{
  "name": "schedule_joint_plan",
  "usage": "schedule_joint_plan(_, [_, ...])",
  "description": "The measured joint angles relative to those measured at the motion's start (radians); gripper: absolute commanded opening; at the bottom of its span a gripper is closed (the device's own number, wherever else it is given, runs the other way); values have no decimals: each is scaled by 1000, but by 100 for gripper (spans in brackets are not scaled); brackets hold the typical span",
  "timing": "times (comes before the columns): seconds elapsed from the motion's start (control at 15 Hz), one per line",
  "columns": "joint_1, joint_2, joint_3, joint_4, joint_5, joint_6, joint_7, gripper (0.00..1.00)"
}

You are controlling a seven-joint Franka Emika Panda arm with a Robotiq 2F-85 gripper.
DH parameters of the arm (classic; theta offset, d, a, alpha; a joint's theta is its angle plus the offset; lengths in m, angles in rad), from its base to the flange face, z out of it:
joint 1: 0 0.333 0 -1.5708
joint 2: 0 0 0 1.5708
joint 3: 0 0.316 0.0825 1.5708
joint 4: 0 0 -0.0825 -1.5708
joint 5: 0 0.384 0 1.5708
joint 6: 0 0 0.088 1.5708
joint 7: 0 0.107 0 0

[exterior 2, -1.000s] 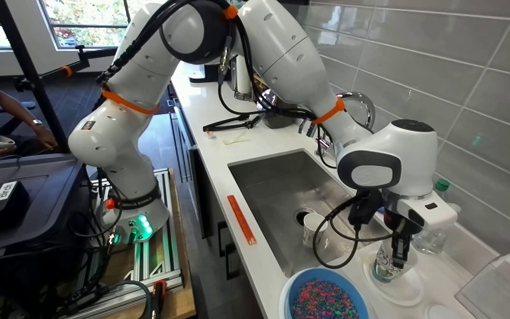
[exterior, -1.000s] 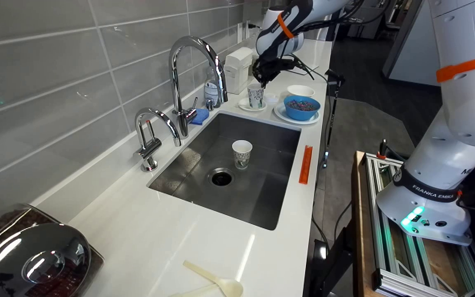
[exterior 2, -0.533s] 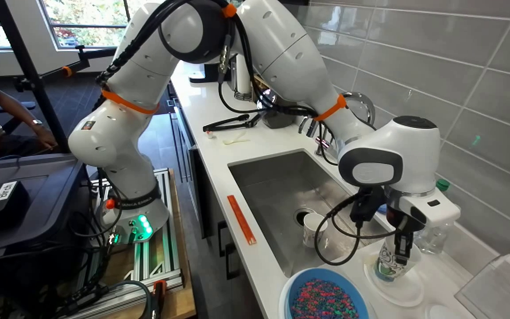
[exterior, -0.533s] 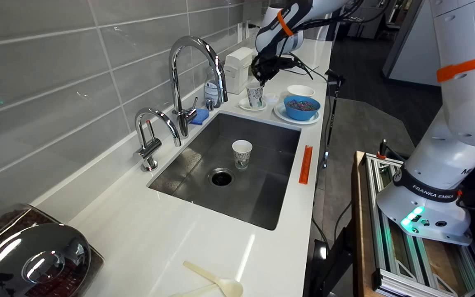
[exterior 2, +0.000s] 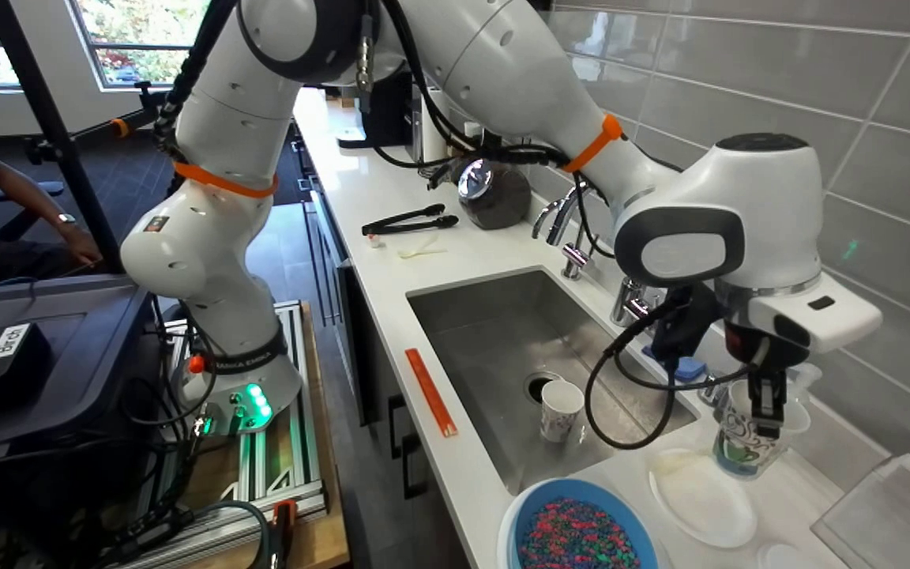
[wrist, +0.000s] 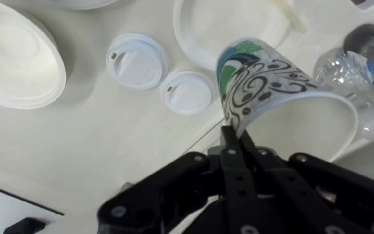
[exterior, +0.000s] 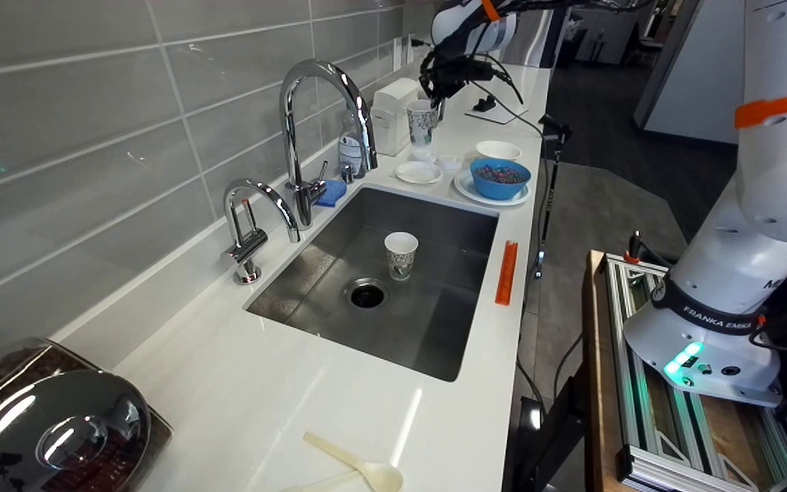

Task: Move the coffee cup on the right to the left side of the counter.

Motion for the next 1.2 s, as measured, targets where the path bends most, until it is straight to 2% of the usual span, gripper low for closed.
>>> schedule_joint_plan(0.27, [3, -145, 1, -88, -2, 0, -83, 1])
schedule_joint_plan(0.67, [20, -442, 16, -361, -2, -10, -259, 1])
schedule_joint_plan(0.93, [61, -628, 27, -534, -2, -36, -370, 1])
schedule_joint_plan(1.2, [122, -774, 40, -647, -2, -110, -457, 1])
